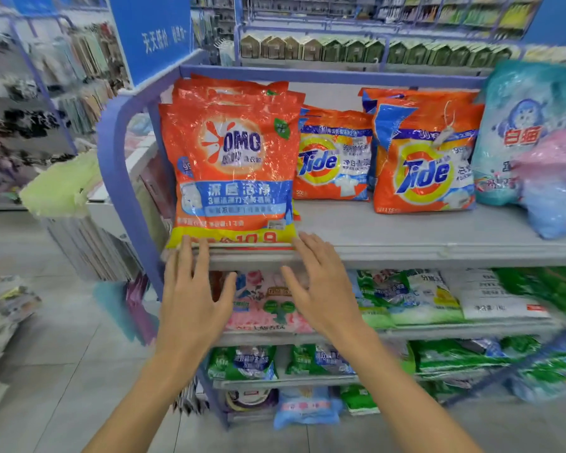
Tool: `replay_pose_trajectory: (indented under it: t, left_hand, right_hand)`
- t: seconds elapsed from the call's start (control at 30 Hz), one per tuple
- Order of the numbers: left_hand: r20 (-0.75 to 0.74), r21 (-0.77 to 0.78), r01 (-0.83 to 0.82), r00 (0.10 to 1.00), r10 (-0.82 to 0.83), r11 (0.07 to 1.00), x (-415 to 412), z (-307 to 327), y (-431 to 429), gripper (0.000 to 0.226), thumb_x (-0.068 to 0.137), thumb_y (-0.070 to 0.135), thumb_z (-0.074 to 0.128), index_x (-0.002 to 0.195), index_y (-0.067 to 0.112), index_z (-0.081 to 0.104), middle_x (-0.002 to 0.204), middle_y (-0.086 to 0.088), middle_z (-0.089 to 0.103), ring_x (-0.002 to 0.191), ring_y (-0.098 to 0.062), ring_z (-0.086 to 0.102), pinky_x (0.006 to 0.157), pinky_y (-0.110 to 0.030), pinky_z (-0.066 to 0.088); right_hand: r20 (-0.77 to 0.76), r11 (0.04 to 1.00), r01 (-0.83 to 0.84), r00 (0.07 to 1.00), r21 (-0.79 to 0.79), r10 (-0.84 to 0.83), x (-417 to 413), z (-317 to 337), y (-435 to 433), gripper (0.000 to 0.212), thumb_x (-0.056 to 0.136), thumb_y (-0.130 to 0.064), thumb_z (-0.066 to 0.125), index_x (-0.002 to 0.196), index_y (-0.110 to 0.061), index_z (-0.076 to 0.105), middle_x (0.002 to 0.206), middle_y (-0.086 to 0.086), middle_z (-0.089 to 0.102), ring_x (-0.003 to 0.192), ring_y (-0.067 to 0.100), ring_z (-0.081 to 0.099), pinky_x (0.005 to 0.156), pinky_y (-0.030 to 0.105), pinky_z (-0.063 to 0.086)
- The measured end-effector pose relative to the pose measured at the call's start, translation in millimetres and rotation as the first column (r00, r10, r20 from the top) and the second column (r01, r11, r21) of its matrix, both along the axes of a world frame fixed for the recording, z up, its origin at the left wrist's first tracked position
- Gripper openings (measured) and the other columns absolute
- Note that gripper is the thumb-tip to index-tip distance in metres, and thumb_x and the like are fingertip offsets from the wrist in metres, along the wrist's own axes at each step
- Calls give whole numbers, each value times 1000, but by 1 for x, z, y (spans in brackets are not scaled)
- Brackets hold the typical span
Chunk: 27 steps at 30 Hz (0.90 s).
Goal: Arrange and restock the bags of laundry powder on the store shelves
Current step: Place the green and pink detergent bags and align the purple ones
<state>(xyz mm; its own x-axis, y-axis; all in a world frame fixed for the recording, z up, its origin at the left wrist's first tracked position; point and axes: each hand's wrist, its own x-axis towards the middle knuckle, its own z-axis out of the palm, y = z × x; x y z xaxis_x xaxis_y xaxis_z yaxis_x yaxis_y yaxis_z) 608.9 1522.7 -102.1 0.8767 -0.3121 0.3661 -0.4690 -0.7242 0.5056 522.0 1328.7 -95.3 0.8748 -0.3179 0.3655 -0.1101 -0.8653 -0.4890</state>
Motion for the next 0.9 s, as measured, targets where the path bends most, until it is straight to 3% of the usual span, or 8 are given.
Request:
replay_pose_trajectory:
  t: [0.1,0.2,0.33,0.5,0.63,0.83,0.9]
  left_hand:
    - [-18,38,-4,1000,5,999,-45,-16,-5,75,96,35,64,159,16,28,170,-8,10,156,-32,9,124,-49,18]
    - [-91,99,54,995,-45,994,-89,-33,-23,71,97,32,62,158,14,30,168,-9,20,156,-31,12,125,-45,16]
    - [-156,164,159,979,-133,974,-143,-56,-51,66,99,31,59,157,10,34,165,-10,28,155,-30,16,127,-42,15]
    - [-238,237,242,953,-185,941,-184,-76,-81,61,102,35,53,156,14,35,166,-11,26,155,-33,15,127,-44,17]
    - [-287,281,281,937,-199,917,-192,-87,-103,60,103,39,49,156,12,35,166,-11,23,154,-33,17,127,-43,16]
    - [-311,240,324,918,-244,915,-176,-86,-151,60,104,40,48,156,12,35,166,-11,25,155,-30,16,127,-43,16]
    - [-336,231,339,908,-253,912,-166,-85,-169,60,103,37,50,155,10,36,163,-14,30,154,-31,20,127,-42,15]
  right_hand:
    - [-50,999,-24,998,36,26,-44,-13,-12,58,106,-41,49,158,-22,35,168,-8,20,156,9,11,128,30,8]
    - [-110,997,34,994,70,-26,-93,-28,-26,58,106,-43,50,158,-21,36,167,-5,27,156,12,18,128,35,16]
    - [-211,986,117,973,115,-91,-158,-49,-46,62,106,-48,46,160,-23,32,168,-7,25,155,11,18,124,26,12]
    - [-356,956,258,914,139,-195,-215,-74,-81,65,105,-55,40,159,-21,32,166,-2,30,154,16,23,124,35,21]
    - [-391,931,337,882,138,-262,-230,-87,-110,54,105,-48,47,147,-14,46,148,4,52,137,23,43,108,36,39]
    - [-448,915,387,842,116,-299,-213,-98,-143,53,105,-48,45,142,-11,49,141,6,55,130,26,48,98,39,43]
    - [-465,909,398,832,121,-302,-203,-99,-154,54,105,-48,45,145,-11,46,144,8,54,133,26,48,101,39,43]
